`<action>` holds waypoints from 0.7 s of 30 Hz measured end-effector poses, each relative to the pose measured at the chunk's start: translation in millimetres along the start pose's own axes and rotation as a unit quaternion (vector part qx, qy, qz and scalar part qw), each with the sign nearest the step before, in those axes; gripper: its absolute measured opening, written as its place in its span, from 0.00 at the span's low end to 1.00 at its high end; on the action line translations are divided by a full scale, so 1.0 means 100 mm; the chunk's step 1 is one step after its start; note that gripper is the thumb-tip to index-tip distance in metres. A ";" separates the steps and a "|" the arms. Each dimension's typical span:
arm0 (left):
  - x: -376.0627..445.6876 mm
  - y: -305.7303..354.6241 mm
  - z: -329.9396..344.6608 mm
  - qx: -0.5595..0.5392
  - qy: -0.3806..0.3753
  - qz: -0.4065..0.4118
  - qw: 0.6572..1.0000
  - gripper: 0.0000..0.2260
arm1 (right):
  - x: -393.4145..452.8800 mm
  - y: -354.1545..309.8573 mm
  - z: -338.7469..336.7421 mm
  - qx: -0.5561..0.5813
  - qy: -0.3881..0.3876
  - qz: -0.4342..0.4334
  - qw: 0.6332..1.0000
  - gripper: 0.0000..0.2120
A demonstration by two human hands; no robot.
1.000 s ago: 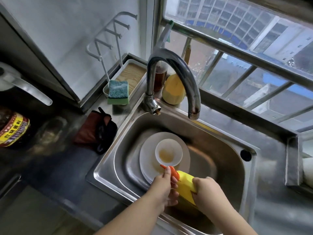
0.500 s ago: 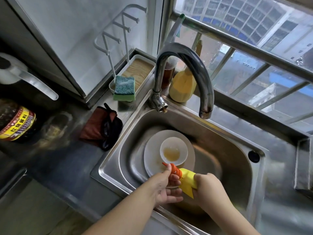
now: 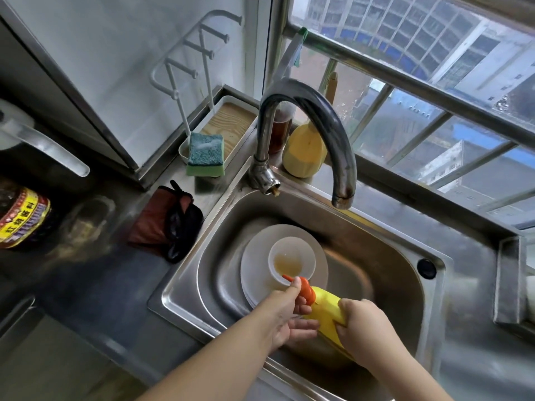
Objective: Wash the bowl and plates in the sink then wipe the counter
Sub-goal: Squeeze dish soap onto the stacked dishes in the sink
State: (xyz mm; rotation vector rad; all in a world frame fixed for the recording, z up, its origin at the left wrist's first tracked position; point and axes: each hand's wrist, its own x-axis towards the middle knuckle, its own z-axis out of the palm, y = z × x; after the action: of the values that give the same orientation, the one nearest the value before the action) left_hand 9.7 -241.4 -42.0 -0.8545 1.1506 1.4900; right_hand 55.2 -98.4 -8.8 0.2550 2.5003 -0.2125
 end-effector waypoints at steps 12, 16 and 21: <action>-0.07 -0.02 0.17 0.006 -0.019 -0.012 1.000 0.18 | -0.10 0.16 0.06 0.032 0.017 0.020 0.999 0.08; -0.12 0.00 0.19 0.030 -0.003 0.038 0.999 0.19 | -0.18 0.28 0.09 0.063 0.012 0.052 0.997 0.10; -0.33 0.09 0.23 0.143 -0.043 0.142 0.979 0.14 | -0.39 0.51 -0.13 0.166 0.036 0.104 0.980 0.04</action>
State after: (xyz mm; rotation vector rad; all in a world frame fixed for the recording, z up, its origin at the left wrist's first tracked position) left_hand 9.2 -229.0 -2.8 -0.4387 1.4249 1.5221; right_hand 90.3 -51.6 19.7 0.6676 2.4769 -0.5417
